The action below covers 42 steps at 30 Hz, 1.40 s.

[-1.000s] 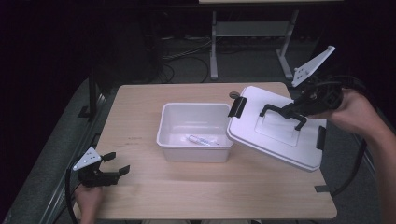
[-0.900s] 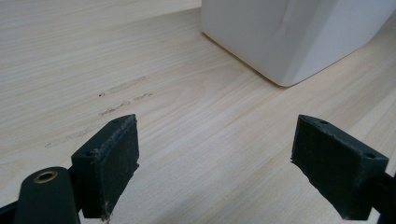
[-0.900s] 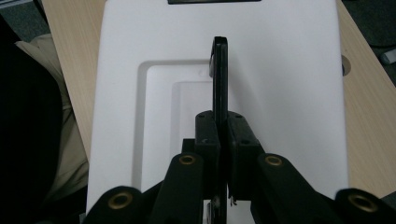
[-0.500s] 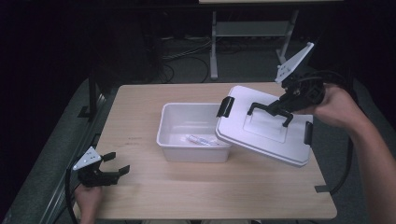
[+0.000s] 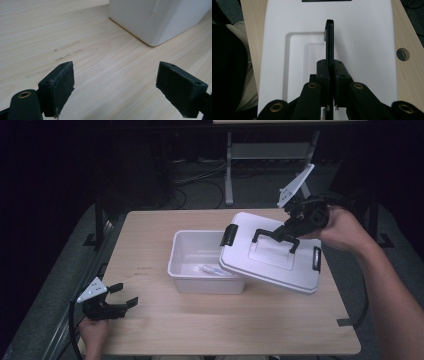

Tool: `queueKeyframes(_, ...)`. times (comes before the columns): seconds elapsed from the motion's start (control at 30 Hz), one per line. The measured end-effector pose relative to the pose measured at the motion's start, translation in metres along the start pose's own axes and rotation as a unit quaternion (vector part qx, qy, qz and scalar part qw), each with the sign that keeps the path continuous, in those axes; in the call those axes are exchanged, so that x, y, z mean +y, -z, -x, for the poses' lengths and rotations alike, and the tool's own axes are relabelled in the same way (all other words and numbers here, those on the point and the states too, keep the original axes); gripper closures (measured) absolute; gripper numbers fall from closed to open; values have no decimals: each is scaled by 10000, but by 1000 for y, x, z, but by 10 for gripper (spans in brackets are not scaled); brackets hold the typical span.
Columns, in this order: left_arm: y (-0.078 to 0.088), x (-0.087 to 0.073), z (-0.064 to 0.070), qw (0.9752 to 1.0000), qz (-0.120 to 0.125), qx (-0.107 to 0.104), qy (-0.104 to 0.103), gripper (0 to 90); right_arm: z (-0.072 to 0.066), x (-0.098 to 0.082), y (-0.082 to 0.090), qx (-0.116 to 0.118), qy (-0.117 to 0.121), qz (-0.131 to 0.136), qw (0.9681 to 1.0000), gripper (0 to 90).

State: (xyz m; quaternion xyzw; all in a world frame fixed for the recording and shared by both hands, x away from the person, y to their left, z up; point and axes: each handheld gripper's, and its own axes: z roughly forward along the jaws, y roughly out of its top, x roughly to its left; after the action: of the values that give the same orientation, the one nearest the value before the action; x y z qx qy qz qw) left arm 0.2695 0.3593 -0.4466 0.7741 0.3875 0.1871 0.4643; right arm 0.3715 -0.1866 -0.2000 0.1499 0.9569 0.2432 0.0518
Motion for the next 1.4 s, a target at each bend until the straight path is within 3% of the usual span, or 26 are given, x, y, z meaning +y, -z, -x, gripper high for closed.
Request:
queueKeyframes(0.67,2,0,-2,10000,-18,-8,14,143,2,40,-24,175,295,-82,9994,846)
queueKeyframes(1.4,1,0,-1,10000,-46,-55,20,143,1,72,-39,280,561,-125,9980,846)
